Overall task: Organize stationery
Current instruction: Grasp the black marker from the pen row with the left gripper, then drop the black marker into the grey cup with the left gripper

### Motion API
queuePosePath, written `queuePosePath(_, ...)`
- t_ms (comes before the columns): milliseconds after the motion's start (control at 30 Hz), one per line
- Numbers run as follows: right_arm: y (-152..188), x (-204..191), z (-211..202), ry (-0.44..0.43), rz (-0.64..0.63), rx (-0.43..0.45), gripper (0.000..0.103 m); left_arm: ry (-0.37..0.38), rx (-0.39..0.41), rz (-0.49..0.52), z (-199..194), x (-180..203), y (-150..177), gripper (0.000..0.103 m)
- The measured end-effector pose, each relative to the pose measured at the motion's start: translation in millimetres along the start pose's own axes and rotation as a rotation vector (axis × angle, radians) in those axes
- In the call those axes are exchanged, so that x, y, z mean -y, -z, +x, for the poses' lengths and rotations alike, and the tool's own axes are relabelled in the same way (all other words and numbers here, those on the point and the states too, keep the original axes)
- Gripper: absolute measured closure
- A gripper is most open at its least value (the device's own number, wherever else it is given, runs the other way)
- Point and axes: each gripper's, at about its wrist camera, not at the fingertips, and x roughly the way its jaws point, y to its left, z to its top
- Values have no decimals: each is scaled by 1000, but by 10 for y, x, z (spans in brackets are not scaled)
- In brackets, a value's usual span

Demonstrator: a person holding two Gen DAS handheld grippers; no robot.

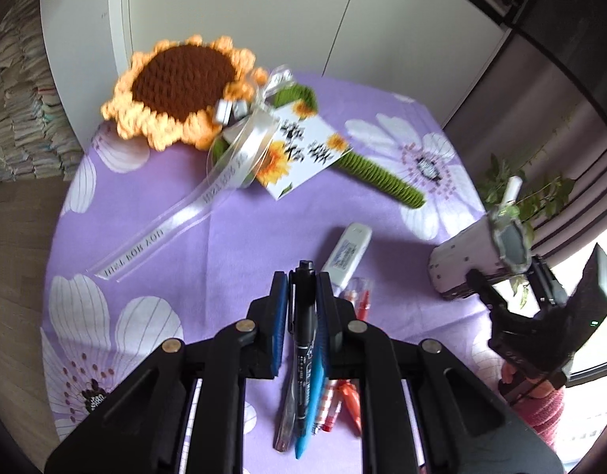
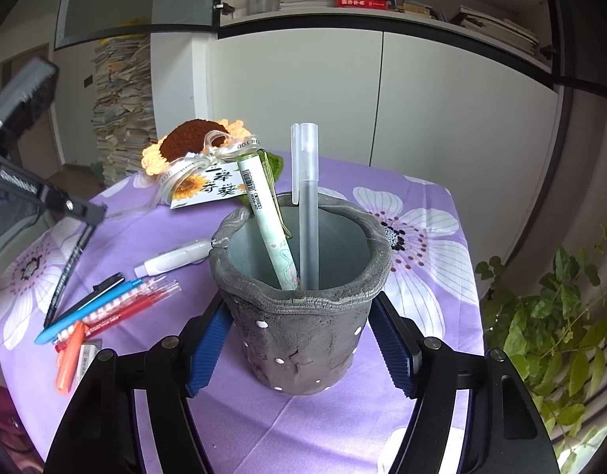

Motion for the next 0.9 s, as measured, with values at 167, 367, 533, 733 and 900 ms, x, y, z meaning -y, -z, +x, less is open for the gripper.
queuePosePath(167,-6,-29,-1,8,-9,2,32,30,82,45,-323,169,-19,91)
queuePosePath(367,-6,-35,3,12,-14,2,32,100,147,96,-596,468,-173,91)
queuePosePath(533,-5,-40,0,15,-19,3,32,140,262,173,-916,880,-383,91)
queuePosePath(733,-3,-59,-10,21,-26,6,32,208,343,257,-1062,1352,-530,91)
queuePosePath(900,-4,-60,-15,19,-24,6,32,222,297,294,-864,1571,-524,91)
